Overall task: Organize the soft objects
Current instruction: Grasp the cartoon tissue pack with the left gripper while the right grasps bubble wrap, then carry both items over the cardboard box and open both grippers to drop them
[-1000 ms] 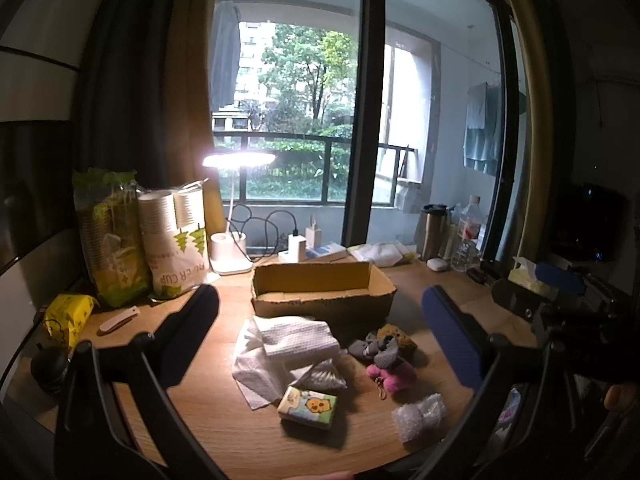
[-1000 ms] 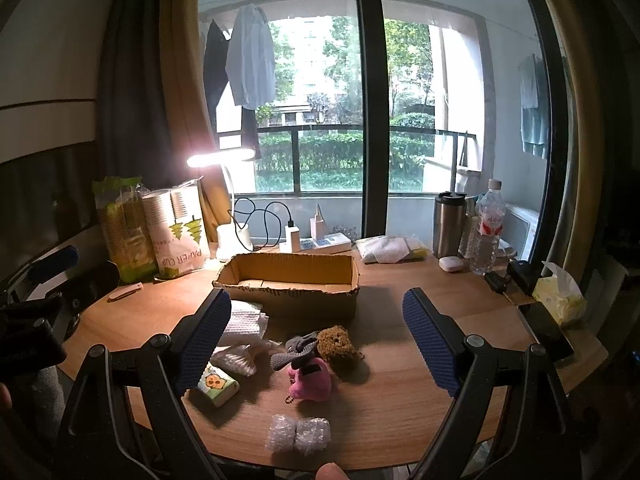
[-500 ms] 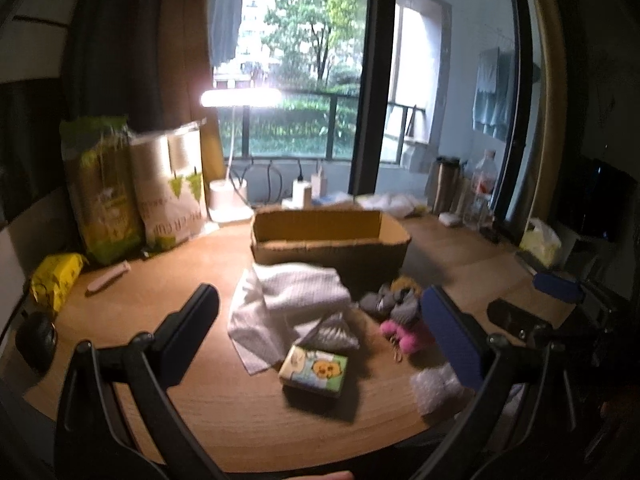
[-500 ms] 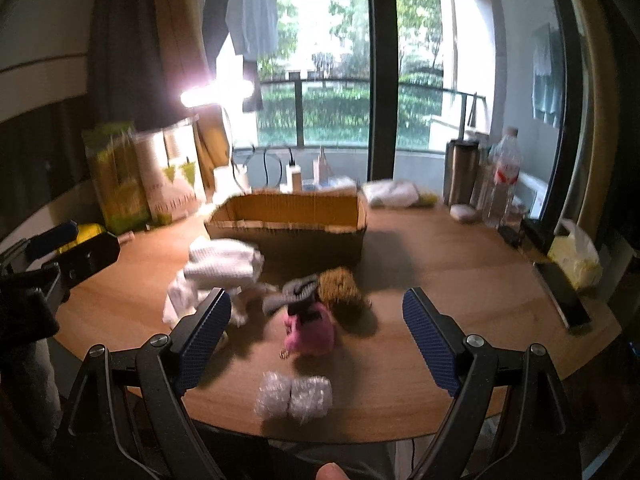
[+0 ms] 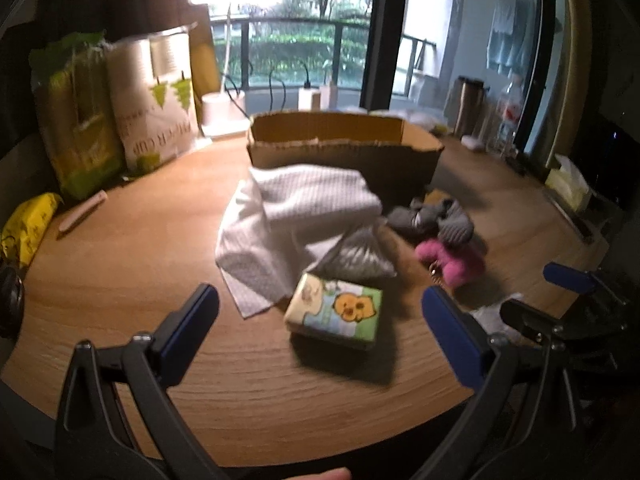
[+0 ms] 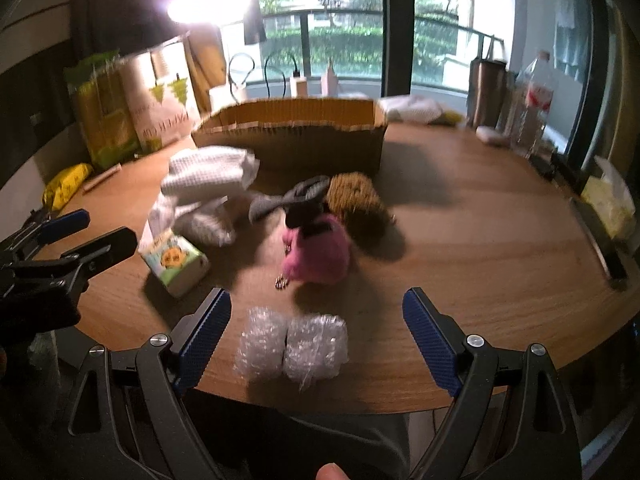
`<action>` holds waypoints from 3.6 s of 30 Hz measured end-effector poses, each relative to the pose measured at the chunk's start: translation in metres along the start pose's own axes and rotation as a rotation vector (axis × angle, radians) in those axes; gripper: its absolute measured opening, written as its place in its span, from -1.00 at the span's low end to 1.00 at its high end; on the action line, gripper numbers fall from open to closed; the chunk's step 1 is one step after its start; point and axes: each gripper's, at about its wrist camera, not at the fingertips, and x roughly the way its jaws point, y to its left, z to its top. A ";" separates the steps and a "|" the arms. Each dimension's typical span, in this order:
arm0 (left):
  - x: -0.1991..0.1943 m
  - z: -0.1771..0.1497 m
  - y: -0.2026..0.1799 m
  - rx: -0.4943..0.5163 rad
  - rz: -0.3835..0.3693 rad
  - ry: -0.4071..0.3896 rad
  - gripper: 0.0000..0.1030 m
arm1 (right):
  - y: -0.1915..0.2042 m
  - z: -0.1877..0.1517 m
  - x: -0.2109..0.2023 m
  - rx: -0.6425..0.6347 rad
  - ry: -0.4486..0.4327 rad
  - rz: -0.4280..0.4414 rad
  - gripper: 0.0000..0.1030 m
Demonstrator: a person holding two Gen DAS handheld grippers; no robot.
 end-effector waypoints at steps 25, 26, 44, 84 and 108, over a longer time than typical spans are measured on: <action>0.066 -0.007 -0.016 0.151 0.018 0.211 0.52 | -0.011 -0.009 0.050 0.011 0.124 0.033 -0.15; 0.066 -0.007 -0.018 0.157 0.012 0.213 0.40 | -0.011 -0.008 0.050 0.009 0.125 0.037 -0.18; 0.029 0.032 -0.042 0.163 -0.053 0.074 0.33 | -0.031 0.023 0.030 0.010 0.006 0.054 -0.24; 0.084 0.161 -0.048 0.006 -0.123 -0.201 0.33 | -0.064 0.172 0.083 -0.096 -0.152 0.102 -0.24; 0.174 0.163 -0.034 -0.081 -0.147 -0.048 0.35 | -0.076 0.190 0.167 -0.068 -0.020 0.144 -0.19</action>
